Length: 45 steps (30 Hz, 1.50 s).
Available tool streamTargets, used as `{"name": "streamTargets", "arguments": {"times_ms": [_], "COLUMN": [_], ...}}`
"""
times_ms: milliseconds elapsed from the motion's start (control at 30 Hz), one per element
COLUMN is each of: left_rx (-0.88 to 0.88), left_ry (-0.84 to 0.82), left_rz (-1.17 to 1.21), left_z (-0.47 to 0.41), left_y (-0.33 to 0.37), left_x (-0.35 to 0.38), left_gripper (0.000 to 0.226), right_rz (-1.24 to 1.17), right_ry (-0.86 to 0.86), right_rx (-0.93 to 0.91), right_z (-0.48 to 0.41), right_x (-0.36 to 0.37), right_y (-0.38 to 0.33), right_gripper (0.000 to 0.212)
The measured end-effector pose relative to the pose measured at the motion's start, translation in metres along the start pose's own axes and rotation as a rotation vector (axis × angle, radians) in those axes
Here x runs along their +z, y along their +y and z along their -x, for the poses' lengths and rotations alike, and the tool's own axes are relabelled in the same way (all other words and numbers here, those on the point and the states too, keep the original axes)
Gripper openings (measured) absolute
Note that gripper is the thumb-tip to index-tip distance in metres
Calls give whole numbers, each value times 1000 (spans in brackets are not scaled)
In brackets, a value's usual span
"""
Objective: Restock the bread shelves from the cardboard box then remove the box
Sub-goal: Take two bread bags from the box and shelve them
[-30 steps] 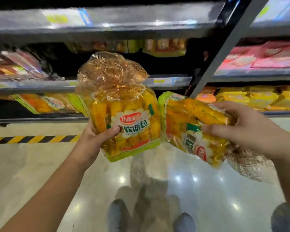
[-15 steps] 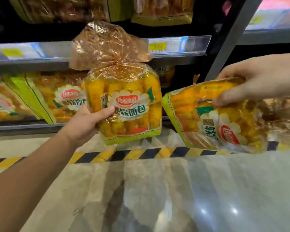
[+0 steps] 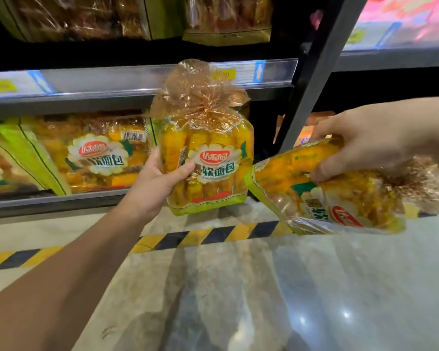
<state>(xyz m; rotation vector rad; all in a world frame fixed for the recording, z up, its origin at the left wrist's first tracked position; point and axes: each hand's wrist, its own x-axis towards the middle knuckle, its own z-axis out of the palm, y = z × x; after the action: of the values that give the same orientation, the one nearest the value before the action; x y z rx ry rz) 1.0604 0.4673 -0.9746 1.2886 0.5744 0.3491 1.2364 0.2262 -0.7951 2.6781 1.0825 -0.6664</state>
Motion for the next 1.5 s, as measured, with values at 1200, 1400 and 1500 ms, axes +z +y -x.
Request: {"name": "streamTargets", "arguments": {"times_ms": [1200,1400,1500], "left_rx": [293,237,169], "left_ry": [84,90,153], "left_rz": [-186,-244,-225], "left_z": [-79,-100,-110], "left_y": [-17,-28,-44], "left_x": [30,38,37], "left_gripper": [51,45,37], "right_rz": [-181,-176,-186], "right_ry": [-166,-170,-179], "right_rx": [-226,-214,-228], "right_z": [-35,-39,-42], "right_x": [33,42,49], "right_y": [-38,-32,-31], "right_gripper": [51,51,47]}}
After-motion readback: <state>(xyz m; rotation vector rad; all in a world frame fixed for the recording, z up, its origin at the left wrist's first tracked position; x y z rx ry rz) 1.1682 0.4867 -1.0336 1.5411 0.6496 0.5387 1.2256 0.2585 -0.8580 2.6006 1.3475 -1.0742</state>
